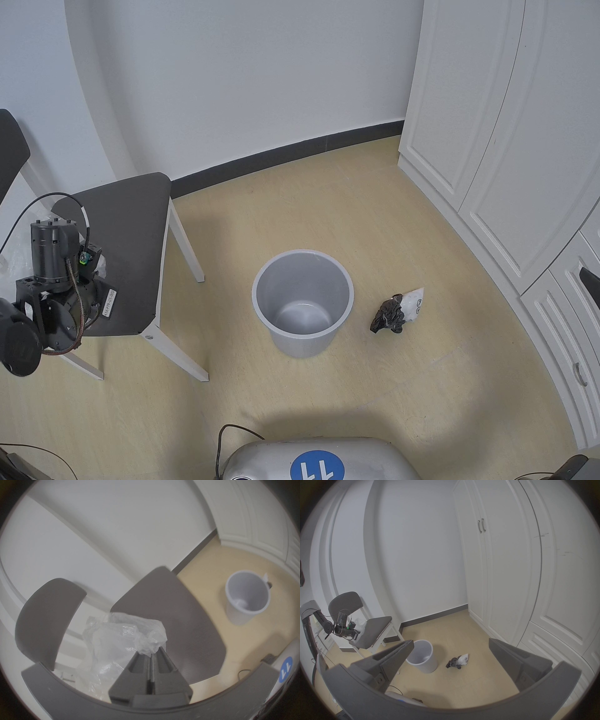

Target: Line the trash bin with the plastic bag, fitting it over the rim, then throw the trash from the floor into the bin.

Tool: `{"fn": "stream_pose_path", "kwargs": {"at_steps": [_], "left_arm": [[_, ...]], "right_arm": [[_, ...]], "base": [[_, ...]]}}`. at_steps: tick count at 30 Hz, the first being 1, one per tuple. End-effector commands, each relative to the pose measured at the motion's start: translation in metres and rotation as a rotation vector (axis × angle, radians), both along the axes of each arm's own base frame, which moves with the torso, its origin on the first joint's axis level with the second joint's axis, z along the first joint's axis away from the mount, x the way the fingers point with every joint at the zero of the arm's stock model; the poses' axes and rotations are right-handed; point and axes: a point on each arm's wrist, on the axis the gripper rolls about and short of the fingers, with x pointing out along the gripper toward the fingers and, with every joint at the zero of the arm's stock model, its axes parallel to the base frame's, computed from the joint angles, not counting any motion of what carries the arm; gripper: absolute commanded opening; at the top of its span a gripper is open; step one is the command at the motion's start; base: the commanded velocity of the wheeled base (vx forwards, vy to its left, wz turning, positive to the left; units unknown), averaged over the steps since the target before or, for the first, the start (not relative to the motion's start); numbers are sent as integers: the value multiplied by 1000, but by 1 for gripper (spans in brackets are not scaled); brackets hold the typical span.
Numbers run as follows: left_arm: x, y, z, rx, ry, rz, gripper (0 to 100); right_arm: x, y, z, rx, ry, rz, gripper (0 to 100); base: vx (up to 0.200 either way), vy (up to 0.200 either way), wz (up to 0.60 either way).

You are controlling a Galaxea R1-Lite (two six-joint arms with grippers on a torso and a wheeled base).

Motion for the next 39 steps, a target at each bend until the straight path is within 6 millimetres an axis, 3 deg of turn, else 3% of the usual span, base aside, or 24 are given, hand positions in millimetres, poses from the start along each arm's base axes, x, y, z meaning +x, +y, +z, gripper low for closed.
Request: {"fn": "stream_pose_path", "kwargs": {"at_steps": [1, 9, 17, 20, 22, 23, 29, 39], "left_arm": [[-40, -14, 19, -88, -143, -255, 0], [-100, -34, 45, -141, -268, -686, 0], [-121, -40, 58, -88, -305, -818, 0], [-147, -47, 79, -101, -274, -991, 0], [-147, -47, 79, -101, -274, -991, 0], [-162, -49, 89, -94, -206, -1094, 0], [-179, -57, 101, -73, -111, -1248, 0], [-184, -75, 104, -64, -75, -1352, 0]], "right_arm": [[2, 8, -1, 27, 18, 113, 100], [23, 25, 2, 132, 37, 154, 100], [35, 41, -2, 190, 67, 180, 100], [43, 48, -2, 210, 69, 197, 100], [43, 48, -2, 210, 69, 197, 100], [42, 48, -3, 220, 73, 204, 100], [39, 48, -4, 218, 74, 221, 100], [40, 56, -14, 200, 123, 269, 100]], "base": [[0, 0, 0], [0, 0, 0], [0, 0, 0], [0, 0, 0], [0, 0, 0], [0, 0, 0], [0, 0, 0], [0, 0, 0]]}}
